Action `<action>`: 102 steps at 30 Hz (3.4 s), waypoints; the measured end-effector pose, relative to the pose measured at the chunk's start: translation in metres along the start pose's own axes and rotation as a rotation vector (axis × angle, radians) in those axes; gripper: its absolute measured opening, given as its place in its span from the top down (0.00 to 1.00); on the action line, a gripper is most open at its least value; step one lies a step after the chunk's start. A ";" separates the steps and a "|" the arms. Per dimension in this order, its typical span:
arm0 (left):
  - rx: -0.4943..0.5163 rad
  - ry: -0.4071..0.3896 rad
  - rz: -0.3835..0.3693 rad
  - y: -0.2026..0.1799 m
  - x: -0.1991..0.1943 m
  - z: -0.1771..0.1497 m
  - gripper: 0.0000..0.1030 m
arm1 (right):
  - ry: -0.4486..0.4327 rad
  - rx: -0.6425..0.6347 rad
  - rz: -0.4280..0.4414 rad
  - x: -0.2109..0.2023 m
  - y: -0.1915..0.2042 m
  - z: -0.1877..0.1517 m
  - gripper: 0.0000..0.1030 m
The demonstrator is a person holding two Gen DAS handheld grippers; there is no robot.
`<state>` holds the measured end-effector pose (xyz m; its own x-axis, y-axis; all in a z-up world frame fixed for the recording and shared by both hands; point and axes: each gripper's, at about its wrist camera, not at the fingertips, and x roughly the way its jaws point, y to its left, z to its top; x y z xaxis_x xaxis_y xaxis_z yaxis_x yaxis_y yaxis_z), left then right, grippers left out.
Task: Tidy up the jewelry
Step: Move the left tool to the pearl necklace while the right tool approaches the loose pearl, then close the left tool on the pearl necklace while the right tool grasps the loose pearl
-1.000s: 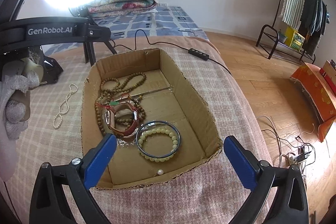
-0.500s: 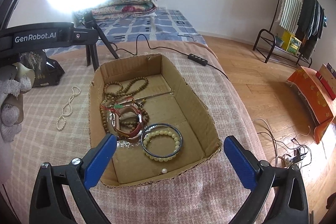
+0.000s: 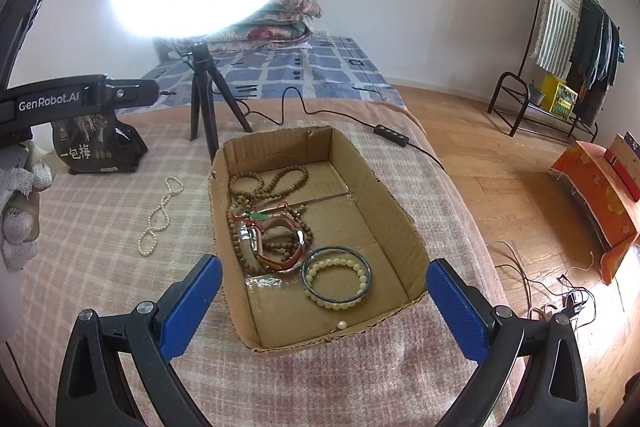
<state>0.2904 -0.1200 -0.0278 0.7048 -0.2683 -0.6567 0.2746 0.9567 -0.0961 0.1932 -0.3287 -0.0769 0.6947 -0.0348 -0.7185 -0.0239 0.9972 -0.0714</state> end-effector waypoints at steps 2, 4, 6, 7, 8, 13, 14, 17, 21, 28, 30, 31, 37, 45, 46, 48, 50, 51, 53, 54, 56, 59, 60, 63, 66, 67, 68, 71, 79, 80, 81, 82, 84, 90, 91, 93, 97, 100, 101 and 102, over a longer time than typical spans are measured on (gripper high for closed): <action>-0.011 -0.005 0.013 0.014 -0.007 -0.002 0.25 | -0.008 -0.007 0.010 -0.004 0.004 -0.001 0.00; -0.027 -0.011 0.026 0.029 -0.015 -0.004 0.25 | -0.013 -0.016 0.014 -0.009 0.008 -0.002 0.00; -0.042 -0.016 0.042 0.043 -0.021 -0.006 0.25 | -0.018 -0.024 0.025 -0.012 0.013 -0.004 0.00; -0.051 -0.016 0.048 0.049 -0.024 -0.008 0.25 | -0.022 -0.028 0.032 -0.014 0.015 -0.005 0.00; -0.062 -0.015 0.052 0.056 -0.026 -0.011 0.25 | -0.025 -0.033 0.044 -0.017 0.019 -0.007 0.00; -0.105 0.005 0.070 0.082 -0.029 -0.025 0.25 | -0.027 -0.069 0.079 -0.022 0.034 -0.018 0.00; -0.110 0.012 0.072 0.085 -0.029 -0.028 0.25 | -0.028 -0.078 0.088 -0.022 0.037 -0.021 0.00; -0.114 0.030 0.076 0.092 -0.027 -0.037 0.25 | -0.022 -0.098 0.121 -0.024 0.046 -0.031 0.00; -0.102 0.041 0.080 0.094 -0.026 -0.048 0.25 | 0.011 -0.103 0.187 -0.024 0.055 -0.045 0.00; -0.099 0.081 0.063 0.096 -0.017 -0.065 0.25 | 0.090 -0.100 0.244 -0.020 0.071 -0.070 0.05; -0.104 0.093 0.054 0.096 -0.014 -0.069 0.25 | 0.105 -0.100 0.246 -0.020 0.077 -0.078 0.07; -0.104 0.099 0.049 0.095 -0.011 -0.070 0.25 | 0.114 -0.099 0.252 -0.021 0.079 -0.083 0.09; -0.077 0.135 0.037 0.084 0.004 -0.081 0.25 | 0.167 -0.116 0.264 -0.017 0.096 -0.109 0.18; -0.054 0.195 0.049 0.074 0.035 -0.097 0.25 | 0.208 -0.042 0.250 -0.008 0.097 -0.133 0.19; -0.063 0.204 0.049 0.074 0.041 -0.097 0.25 | 0.211 -0.034 0.248 -0.008 0.097 -0.135 0.19; -0.089 0.224 0.040 0.074 0.053 -0.098 0.25 | 0.221 -0.014 0.252 -0.006 0.095 -0.140 0.19; -0.106 0.236 0.039 0.073 0.065 -0.097 0.25 | 0.227 -0.004 0.253 -0.005 0.093 -0.142 0.20; -0.111 0.241 0.043 0.072 0.071 -0.096 0.25 | 0.228 -0.005 0.253 -0.005 0.093 -0.142 0.21; -0.126 0.254 0.045 0.071 0.082 -0.096 0.25 | 0.228 -0.008 0.254 -0.005 0.092 -0.142 0.23; -0.135 0.263 0.049 0.070 0.088 -0.097 0.25 | 0.227 -0.008 0.256 -0.005 0.092 -0.142 0.24; -0.149 0.278 0.057 0.068 0.100 -0.097 0.25 | 0.230 -0.004 0.266 -0.004 0.091 -0.141 0.27; -0.135 0.291 0.080 0.064 0.113 -0.099 0.25 | 0.238 0.000 0.274 -0.001 0.093 -0.141 0.31; -0.127 0.294 0.089 0.063 0.117 -0.100 0.25 | 0.240 0.000 0.274 0.000 0.094 -0.141 0.32; -0.107 0.305 0.124 0.060 0.125 -0.103 0.26 | 0.240 0.007 0.278 0.003 0.095 -0.142 0.35; -0.094 0.315 0.153 0.059 0.130 -0.106 0.31 | 0.241 0.013 0.281 0.006 0.097 -0.142 0.38; -0.092 0.315 0.156 0.059 0.131 -0.106 0.31 | 0.241 0.014 0.283 0.006 0.098 -0.142 0.39; -0.090 0.313 0.160 0.060 0.131 -0.107 0.31 | 0.240 0.013 0.284 0.008 0.100 -0.141 0.40; -0.092 0.311 0.167 0.061 0.130 -0.107 0.37 | 0.234 0.008 0.282 0.010 0.104 -0.140 0.42; -0.084 0.301 0.184 0.066 0.131 -0.107 0.52 | 0.222 0.003 0.287 0.018 0.109 -0.133 0.57; -0.081 0.301 0.186 0.066 0.131 -0.107 0.56 | 0.220 -0.001 0.288 0.018 0.111 -0.133 0.59; -0.079 0.300 0.191 0.067 0.130 -0.107 0.59 | 0.217 -0.008 0.291 0.018 0.113 -0.132 0.61; -0.083 0.300 0.188 0.068 0.130 -0.107 0.60 | 0.216 -0.014 0.291 0.018 0.114 -0.133 0.63; -0.087 0.300 0.188 0.070 0.129 -0.107 0.66 | 0.212 -0.035 0.296 0.018 0.119 -0.133 0.66; -0.085 0.300 0.183 0.075 0.127 -0.108 0.85 | 0.208 -0.093 0.292 0.019 0.129 -0.136 0.78; -0.088 0.301 0.180 0.076 0.127 -0.108 0.85 | 0.208 -0.093 0.292 0.020 0.129 -0.136 0.83; -0.091 0.304 0.176 0.077 0.127 -0.107 0.92 | 0.208 -0.092 0.287 0.021 0.128 -0.136 0.90; -0.103 0.307 0.156 0.080 0.126 -0.107 0.98 | 0.207 -0.083 0.290 0.023 0.125 -0.135 0.92; -0.118 0.308 0.145 0.084 0.122 -0.107 0.98 | 0.202 -0.082 0.289 0.020 0.126 -0.135 0.92; -0.119 0.306 0.144 0.084 0.120 -0.106 0.98 | 0.201 -0.079 0.290 0.020 0.126 -0.135 0.92; -0.121 0.303 0.144 0.085 0.118 -0.106 0.98 | 0.200 -0.075 0.291 0.019 0.125 -0.135 0.92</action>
<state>0.3272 -0.0583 -0.1928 0.4997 -0.1016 -0.8602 0.0945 0.9936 -0.0624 0.1064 -0.2140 -0.1927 0.4967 0.2297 -0.8370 -0.2575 0.9599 0.1107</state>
